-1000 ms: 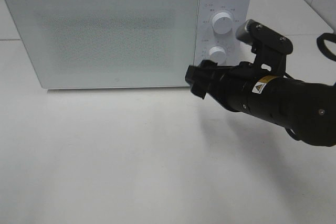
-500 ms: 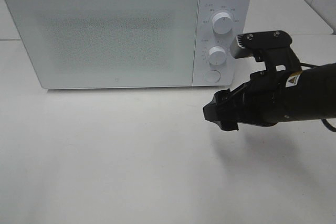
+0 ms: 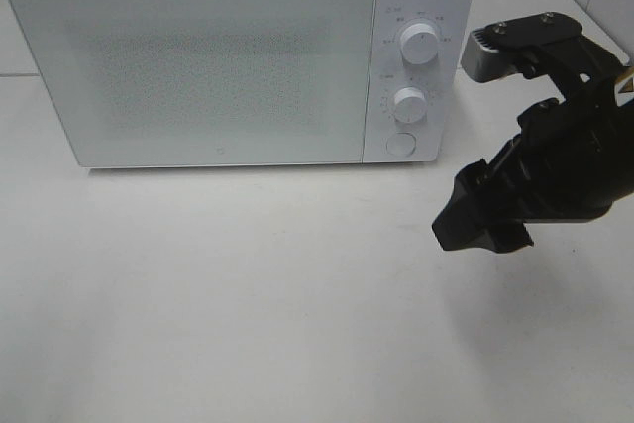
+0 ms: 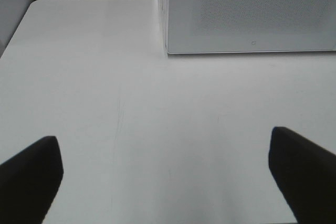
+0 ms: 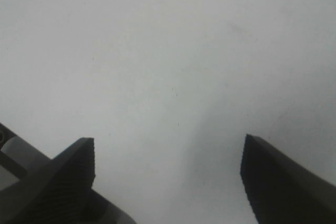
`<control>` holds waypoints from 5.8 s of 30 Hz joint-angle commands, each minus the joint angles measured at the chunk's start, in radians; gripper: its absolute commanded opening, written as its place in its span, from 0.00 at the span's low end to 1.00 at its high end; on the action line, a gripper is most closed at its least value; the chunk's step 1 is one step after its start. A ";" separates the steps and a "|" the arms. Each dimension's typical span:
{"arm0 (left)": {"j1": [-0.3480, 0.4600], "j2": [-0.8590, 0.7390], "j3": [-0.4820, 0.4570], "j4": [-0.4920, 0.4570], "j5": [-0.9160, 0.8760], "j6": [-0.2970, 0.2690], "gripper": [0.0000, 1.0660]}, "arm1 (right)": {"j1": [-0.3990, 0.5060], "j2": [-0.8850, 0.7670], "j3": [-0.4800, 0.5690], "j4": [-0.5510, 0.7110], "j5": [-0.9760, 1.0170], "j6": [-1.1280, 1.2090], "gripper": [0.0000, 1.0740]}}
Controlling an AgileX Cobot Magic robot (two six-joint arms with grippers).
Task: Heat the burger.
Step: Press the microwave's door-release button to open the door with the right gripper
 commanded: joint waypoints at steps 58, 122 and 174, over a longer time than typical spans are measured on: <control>-0.007 -0.018 0.003 -0.011 0.002 -0.008 0.94 | -0.284 -1.289 0.236 -0.200 0.399 0.144 0.70; -0.007 -0.007 0.003 -0.011 0.002 -0.008 0.94 | -0.284 -0.480 0.233 -0.220 -0.608 0.181 0.70; -0.007 -0.007 0.003 -0.011 0.002 -0.008 0.94 | 0.181 0.413 0.477 0.403 -1.996 -0.034 0.70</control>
